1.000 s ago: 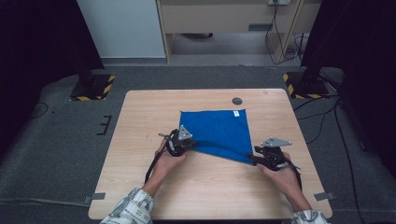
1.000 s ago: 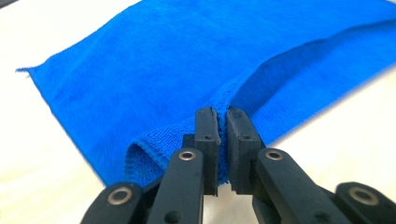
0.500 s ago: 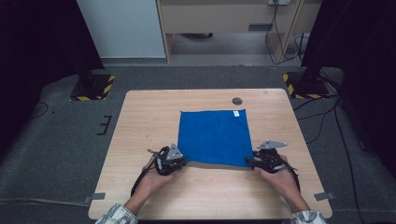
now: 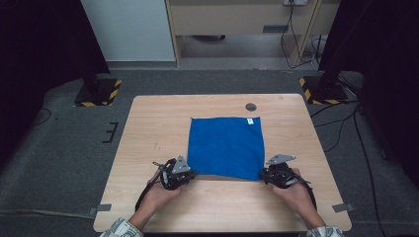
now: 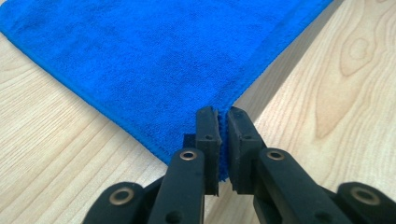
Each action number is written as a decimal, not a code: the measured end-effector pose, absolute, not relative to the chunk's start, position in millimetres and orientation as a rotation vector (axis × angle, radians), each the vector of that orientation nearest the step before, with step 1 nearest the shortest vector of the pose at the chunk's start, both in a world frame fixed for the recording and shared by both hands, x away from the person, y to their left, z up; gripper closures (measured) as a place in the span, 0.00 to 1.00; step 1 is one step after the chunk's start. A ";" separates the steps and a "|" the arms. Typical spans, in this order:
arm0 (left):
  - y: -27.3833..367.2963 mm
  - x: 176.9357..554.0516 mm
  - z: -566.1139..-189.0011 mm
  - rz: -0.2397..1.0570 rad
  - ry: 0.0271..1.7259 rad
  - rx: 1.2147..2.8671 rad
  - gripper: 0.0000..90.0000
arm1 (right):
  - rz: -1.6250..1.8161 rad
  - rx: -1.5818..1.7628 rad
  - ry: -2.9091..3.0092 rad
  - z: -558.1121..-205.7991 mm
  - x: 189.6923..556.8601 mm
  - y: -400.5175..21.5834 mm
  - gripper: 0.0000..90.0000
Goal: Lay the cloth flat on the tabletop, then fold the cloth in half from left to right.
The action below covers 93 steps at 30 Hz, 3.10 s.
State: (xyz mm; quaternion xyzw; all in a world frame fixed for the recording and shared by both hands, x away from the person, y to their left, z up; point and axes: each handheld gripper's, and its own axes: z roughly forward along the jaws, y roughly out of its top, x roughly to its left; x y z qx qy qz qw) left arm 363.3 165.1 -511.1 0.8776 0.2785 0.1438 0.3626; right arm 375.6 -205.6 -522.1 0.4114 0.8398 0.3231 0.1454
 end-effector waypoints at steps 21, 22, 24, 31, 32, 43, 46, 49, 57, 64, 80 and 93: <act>167.2 336.7 -505.7 0.312 0.689 2.251 0.90 | 1.034 1.204 2.442 -508.1 348.4 -211.3 0.68; 167.5 333.2 -505.4 0.318 0.679 2.252 0.90 | 1.034 1.204 2.442 -508.1 348.4 -211.3 0.68; 169.5 325.8 -504.3 0.347 0.691 2.232 0.75 | 1.068 1.189 2.404 -501.6 348.2 -212.3 0.56; 183.9 320.6 -494.5 0.371 0.697 2.166 0.34 | 1.075 1.156 2.370 -498.3 356.6 -205.6 0.36; 186.2 322.9 -492.9 0.378 0.706 2.159 0.31 | 1.074 1.156 2.372 -499.1 358.3 -203.3 0.33; 191.7 369.5 -487.3 0.364 0.779 2.102 0.17 | 1.081 1.145 2.389 -508.7 387.0 -174.6 0.19; 190.5 385.2 -488.8 0.348 0.794 2.083 0.14 | 1.084 1.138 2.395 -509.6 391.1 -168.6 0.17; 189.2 404.2 -491.3 0.364 0.823 2.090 0.08 | 1.098 1.138 2.404 -509.7 398.9 -157.2 0.15; 184.6 428.8 -489.7 0.349 0.853 2.071 0.06 | 1.081 1.125 2.423 -510.8 412.0 -137.2 0.13; 183.8 439.0 -487.0 0.368 0.867 2.062 0.06 | 1.104 1.073 2.436 -506.8 414.3 -121.0 0.13; 186.3 462.7 -474.2 0.385 0.921 2.018 0.07 | 1.181 0.983 2.491 -497.8 410.6 -79.0 0.23; 199.8 477.2 -477.7 0.396 0.969 2.009 0.07 | 1.198 0.855 2.606 -501.5 395.6 -30.7 0.42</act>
